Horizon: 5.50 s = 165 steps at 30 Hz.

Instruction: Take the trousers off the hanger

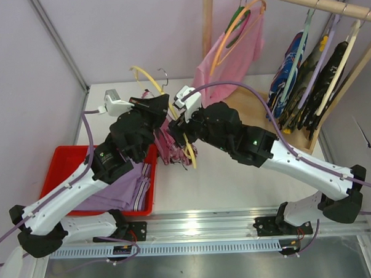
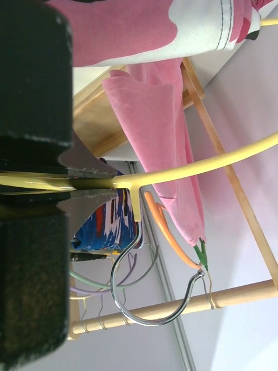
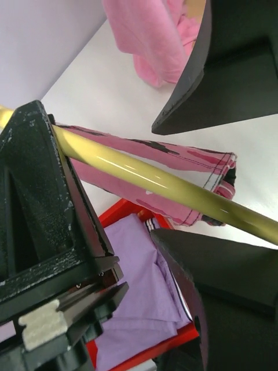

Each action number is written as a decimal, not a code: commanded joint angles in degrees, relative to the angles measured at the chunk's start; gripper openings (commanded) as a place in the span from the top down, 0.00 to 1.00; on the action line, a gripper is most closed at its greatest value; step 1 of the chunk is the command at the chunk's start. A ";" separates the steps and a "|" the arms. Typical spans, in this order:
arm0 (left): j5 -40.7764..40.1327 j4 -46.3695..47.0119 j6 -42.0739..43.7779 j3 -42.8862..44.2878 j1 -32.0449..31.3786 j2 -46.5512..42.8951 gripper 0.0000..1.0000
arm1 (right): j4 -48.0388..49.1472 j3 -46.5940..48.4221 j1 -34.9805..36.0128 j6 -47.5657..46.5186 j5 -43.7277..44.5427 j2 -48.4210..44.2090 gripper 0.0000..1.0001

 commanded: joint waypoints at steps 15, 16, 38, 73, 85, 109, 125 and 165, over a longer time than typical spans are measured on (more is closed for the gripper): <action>-3.90 10.79 -8.23 4.64 0.14 0.05 1.00 | 12.88 -8.11 1.31 1.76 7.07 -3.61 0.52; -4.17 10.79 -8.31 4.56 0.14 -0.04 1.00 | 12.97 -8.20 1.31 2.21 7.52 -3.70 0.53; -6.81 13.95 -8.40 2.18 0.23 -0.12 1.00 | 6.82 -6.35 1.40 9.85 11.30 -3.26 0.86; 21.39 5.15 38.08 -21.34 0.14 -21.04 0.01 | 16.58 0.76 -2.03 2.47 20.00 -5.03 1.00; 21.16 12.42 52.32 -28.13 -1.09 -10.77 0.01 | 14.29 10.68 -1.77 2.91 15.43 0.25 1.00; 5.68 40.58 60.69 -35.96 -1.09 -0.56 0.14 | 14.82 12.28 -1.24 3.00 15.69 0.25 1.00; 13.58 46.30 60.24 -49.31 -1.18 -11.63 0.00 | 14.21 13.42 -1.42 1.77 16.22 0.78 1.00; 1.19 64.40 67.36 -37.28 -0.39 7.79 0.29 | 18.34 5.60 -1.94 9.15 15.78 -2.12 1.00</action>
